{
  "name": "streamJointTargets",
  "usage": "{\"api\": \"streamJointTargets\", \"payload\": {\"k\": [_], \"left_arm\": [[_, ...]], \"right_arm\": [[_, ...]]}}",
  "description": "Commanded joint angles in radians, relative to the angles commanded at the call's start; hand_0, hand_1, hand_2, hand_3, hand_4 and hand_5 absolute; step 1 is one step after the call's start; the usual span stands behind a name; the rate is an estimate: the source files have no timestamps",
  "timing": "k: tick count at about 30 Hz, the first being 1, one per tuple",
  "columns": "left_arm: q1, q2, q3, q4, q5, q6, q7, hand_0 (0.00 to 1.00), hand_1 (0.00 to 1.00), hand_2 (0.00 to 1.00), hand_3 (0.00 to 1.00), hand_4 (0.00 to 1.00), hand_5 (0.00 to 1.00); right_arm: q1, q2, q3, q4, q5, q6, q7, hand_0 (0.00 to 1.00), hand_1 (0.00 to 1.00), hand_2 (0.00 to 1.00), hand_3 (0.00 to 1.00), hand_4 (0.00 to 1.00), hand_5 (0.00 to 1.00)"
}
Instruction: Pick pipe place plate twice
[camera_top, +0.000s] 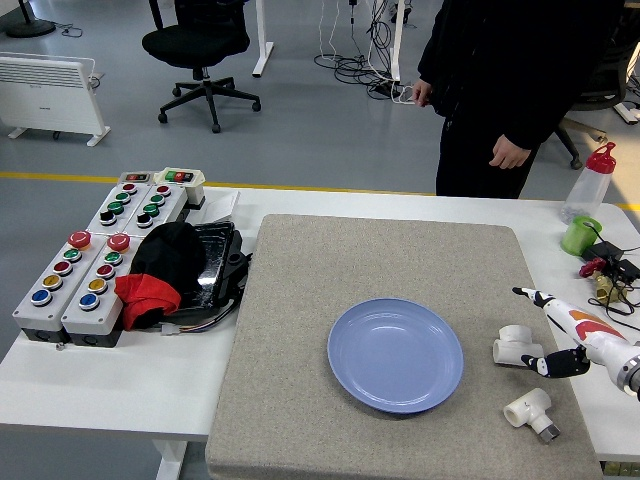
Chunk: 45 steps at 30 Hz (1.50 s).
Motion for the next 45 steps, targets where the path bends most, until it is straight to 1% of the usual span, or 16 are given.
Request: {"api": "streamJointTargets", "payload": {"k": [9,10,15,16,18,21,22,25,27,28,33,34,37,39,40,45], "left_arm": [[0.001,0.0,0.0,0.0,-0.001,0.001,0.0,0.739,0.775,0.742,0.705,0.463,0.998],[0.001,0.0,0.001,0.0,-0.002,0.001,0.0,0.739,0.776,0.742,0.705,0.463,0.998],[0.001,0.0,0.001,0.0,0.0,0.001,0.001,0.739,0.776,0.742,0.705,0.463,0.998],[0.001,0.001,0.002,-0.001,0.0,0.001,0.001,0.739,0.777,0.742,0.705,0.462,0.998],[0.001,0.001,0.003,0.0,-0.002,0.001,0.001,0.739,0.777,0.742,0.705,0.462,0.998],[0.001,0.001,0.003,-0.001,-0.003,0.001,0.001,0.739,0.777,0.742,0.705,0.462,0.998],[0.0,0.001,0.003,-0.001,-0.002,0.001,0.001,0.739,0.777,0.742,0.705,0.463,0.998],[0.001,0.0,0.004,-0.001,-0.004,0.001,0.001,0.739,0.777,0.742,0.705,0.463,0.998],[0.001,0.0,0.004,-0.001,-0.004,0.002,0.001,0.739,0.777,0.742,0.705,0.463,0.998],[0.001,0.0,0.004,-0.001,-0.004,0.002,0.001,0.739,0.777,0.742,0.705,0.463,0.998],[0.002,-0.001,0.003,-0.001,-0.002,0.002,0.002,0.739,0.777,0.742,0.705,0.463,0.998],[0.002,-0.001,0.003,-0.001,-0.001,0.002,0.003,0.739,0.777,0.742,0.705,0.462,0.998],[0.003,-0.001,0.001,-0.002,0.003,0.001,0.004,0.739,0.777,0.742,0.705,0.462,0.998],[0.004,-0.001,0.001,-0.002,0.004,0.001,0.004,0.739,0.777,0.742,0.705,0.462,0.998],[0.005,-0.001,0.0,-0.002,0.004,0.002,0.005,0.739,0.777,0.742,0.705,0.463,0.998],[0.008,-0.001,0.0,-0.002,0.004,0.001,0.005,0.739,0.777,0.742,0.705,0.463,0.998]], "right_arm": [[0.03,0.016,-0.048,-0.031,-0.042,-0.001,-0.021,0.998,0.951,0.998,0.998,0.796,0.217],[0.034,0.019,-0.055,-0.038,-0.054,-0.001,-0.027,0.941,0.91,0.99,0.99,0.789,0.207],[0.053,0.031,-0.083,-0.066,-0.125,-0.011,-0.048,0.941,0.91,0.99,0.99,0.789,0.207],[0.055,0.032,-0.087,-0.071,-0.14,-0.013,-0.051,0.776,0.769,0.8,0.876,0.748,0.142],[0.059,0.034,-0.099,-0.079,-0.156,-0.03,-0.054,0.776,0.769,0.8,0.876,0.748,0.142],[0.065,0.037,-0.118,-0.091,-0.158,-0.034,-0.055,0.776,0.769,0.8,0.876,0.748,0.142],[0.066,0.037,-0.12,-0.092,-0.159,-0.034,-0.056,0.663,0.654,0.62,0.792,0.63,0.002],[0.069,0.039,-0.131,-0.101,-0.165,-0.06,-0.061,0.663,0.654,0.62,0.792,0.63,0.002],[0.071,0.04,-0.133,-0.104,-0.164,-0.063,-0.062,0.663,0.654,0.62,0.792,0.63,0.002],[0.072,0.04,-0.135,-0.106,-0.162,-0.063,-0.063,0.53,0.548,0.53,0.719,0.576,0.002],[0.071,0.04,-0.137,-0.108,-0.162,-0.081,-0.059,0.53,0.548,0.53,0.719,0.576,0.002],[0.071,0.04,-0.136,-0.107,-0.162,-0.089,-0.055,0.468,0.51,0.518,0.684,0.553,0.002],[0.07,0.04,-0.132,-0.1,-0.159,-0.107,-0.046,0.468,0.51,0.518,0.684,0.553,0.002],[0.069,0.041,-0.121,-0.084,-0.16,-0.126,-0.036,0.468,0.51,0.518,0.684,0.553,0.002],[0.069,0.042,-0.118,-0.078,-0.162,-0.131,-0.032,0.466,0.504,0.519,0.675,0.523,0.002],[0.079,0.054,-0.11,-0.025,-0.171,-0.171,-0.013,0.466,0.504,0.519,0.675,0.523,0.002]]}}
